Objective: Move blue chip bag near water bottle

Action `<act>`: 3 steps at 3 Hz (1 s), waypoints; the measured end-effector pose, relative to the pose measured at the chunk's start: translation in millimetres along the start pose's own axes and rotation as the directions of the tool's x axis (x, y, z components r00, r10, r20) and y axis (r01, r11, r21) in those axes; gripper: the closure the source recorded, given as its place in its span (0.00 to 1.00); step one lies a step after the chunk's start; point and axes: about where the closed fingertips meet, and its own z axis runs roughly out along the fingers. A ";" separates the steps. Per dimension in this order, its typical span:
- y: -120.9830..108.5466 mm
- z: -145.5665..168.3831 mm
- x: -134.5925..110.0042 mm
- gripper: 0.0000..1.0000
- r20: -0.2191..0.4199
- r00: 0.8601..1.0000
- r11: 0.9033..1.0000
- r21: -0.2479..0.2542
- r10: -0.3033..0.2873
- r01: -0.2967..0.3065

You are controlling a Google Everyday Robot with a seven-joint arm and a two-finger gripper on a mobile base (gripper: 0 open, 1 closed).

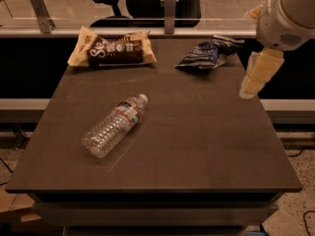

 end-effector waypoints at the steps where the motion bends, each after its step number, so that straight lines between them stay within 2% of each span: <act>1: -18.2 22.8 -3.1 0.00 0.008 1.000 0.999 0.042 -0.022 0.022; 3: -65.4 71.0 -12.8 0.00 0.074 0.996 0.993 0.115 -0.042 0.034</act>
Offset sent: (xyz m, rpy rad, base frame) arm 0.0979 0.0114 -0.0289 0.0256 -0.1600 0.0446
